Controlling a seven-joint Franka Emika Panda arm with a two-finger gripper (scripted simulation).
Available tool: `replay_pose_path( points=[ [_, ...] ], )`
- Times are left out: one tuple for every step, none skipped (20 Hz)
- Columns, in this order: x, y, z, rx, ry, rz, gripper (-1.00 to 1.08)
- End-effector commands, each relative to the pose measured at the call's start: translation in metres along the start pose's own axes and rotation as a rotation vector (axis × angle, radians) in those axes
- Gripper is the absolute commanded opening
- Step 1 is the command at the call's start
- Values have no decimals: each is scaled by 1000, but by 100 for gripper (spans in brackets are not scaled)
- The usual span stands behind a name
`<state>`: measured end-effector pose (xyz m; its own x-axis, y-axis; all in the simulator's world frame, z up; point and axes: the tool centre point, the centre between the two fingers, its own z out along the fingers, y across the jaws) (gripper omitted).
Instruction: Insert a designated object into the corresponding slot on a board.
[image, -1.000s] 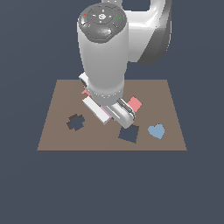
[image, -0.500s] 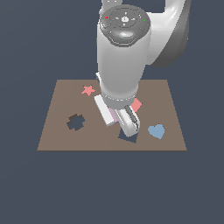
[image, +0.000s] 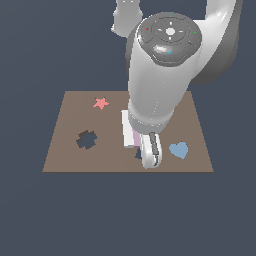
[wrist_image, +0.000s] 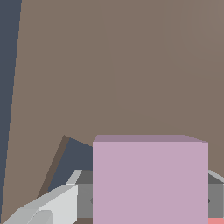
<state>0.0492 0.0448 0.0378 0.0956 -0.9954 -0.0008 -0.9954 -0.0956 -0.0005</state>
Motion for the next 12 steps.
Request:
replay_pose_path(
  points=[
    [-4,-7,-1,1,0,79,-100],
    [-5,-10,-1,1,0,107,-100],
    [-6,-13,-1,1,0,133,-100],
    [-7,-15,-2,0,0,158,-100],
    [-8,-18,-2,0,0,182,-100],
    [-9,-20,-2,0,0,205,-100],
    [-10,-22,-2,0,0,227,-100],
    [-10,-24,-2,0,0,247,-100],
    [-11,-26,-2,0,0,266,-100],
    [-11,-28,-2,0,0,284,-100],
    [-12,-30,-2,0,0,301,-100],
    [-12,-32,-3,0,0,316,-100]
  ],
)
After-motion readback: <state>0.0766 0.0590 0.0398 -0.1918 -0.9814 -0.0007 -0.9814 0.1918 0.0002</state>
